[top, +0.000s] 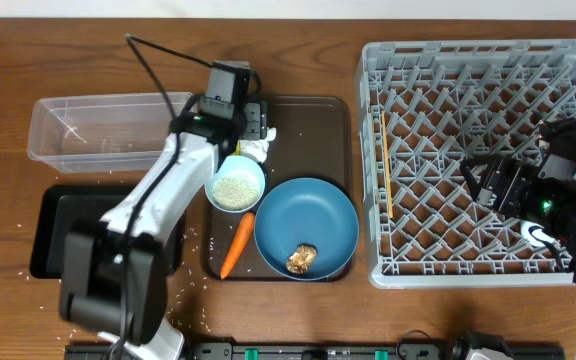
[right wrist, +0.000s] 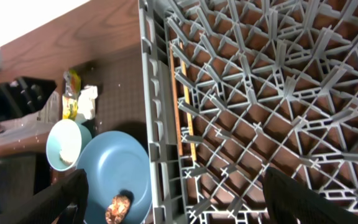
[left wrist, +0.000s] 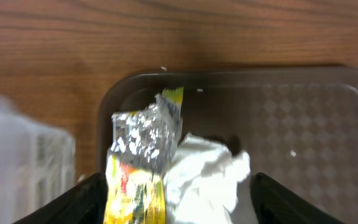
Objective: Sort waste into correct bins and load items into the dishwasher rack
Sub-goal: 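Grasp the silver snack wrapper with the left gripper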
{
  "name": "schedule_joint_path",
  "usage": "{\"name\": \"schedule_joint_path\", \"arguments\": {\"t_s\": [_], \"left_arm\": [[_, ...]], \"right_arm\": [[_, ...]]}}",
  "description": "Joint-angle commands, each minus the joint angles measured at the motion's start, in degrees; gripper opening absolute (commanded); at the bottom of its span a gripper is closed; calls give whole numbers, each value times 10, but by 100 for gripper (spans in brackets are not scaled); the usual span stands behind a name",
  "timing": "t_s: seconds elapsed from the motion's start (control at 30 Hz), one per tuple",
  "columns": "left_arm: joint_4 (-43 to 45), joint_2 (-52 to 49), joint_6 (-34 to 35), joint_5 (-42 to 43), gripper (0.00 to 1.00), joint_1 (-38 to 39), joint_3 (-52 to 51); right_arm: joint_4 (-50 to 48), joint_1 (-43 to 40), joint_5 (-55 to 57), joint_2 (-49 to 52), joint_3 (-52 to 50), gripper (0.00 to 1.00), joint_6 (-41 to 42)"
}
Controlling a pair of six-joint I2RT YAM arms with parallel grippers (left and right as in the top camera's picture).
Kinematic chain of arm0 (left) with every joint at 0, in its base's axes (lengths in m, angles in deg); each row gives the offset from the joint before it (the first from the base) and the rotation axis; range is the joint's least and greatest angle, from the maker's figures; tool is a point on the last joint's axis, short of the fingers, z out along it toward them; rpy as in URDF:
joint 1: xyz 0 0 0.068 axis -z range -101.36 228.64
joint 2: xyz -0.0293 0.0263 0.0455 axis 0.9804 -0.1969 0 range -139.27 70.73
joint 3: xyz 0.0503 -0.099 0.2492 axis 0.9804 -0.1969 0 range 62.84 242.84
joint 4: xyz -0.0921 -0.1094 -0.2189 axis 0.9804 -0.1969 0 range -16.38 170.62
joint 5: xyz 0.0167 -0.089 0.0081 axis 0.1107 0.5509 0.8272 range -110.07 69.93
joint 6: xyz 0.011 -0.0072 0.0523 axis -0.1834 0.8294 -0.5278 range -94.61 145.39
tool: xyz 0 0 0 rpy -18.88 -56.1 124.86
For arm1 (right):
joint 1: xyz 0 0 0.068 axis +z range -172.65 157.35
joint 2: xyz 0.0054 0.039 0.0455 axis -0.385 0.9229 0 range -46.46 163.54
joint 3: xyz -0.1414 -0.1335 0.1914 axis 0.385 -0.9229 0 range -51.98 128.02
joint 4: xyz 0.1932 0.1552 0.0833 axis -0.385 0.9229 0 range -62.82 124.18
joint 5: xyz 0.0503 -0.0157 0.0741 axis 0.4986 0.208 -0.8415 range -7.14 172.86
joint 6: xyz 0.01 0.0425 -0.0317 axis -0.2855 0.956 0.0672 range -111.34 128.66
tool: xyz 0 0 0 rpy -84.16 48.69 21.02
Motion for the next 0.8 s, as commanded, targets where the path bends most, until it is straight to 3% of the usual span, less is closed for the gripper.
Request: {"name": "schedule_joint_path", "arguments": {"t_s": [0.0,0.13,0.27,0.33,0.43,0.53,0.63,0.77], "left_arm": [[28,-39,-11,-13,71,1,2],[75,-84,-11,-13,70,1,2],[99,-117,-11,-13,59,1,2],[104,-130,-11,-14,52,1,2],[106,-137,-11,-14,30,1,2],[114,-123,-11,-14,15,1,3],[111,-87,-10,-13,8,1,3],[84,-20,-10,-13,6,2,3]], "right_arm": [[2,5,3,3,-1,83,-8],[-1,5,4,3,-1,83,-8],[-1,5,4,3,-1,83,-8],[-1,5,4,3,-1,82,-8],[-1,5,3,3,-1,82,-8],[0,5,3,3,-1,82,-8],[0,5,3,3,-1,82,-8],[0,5,3,3,-1,82,-8]]}}
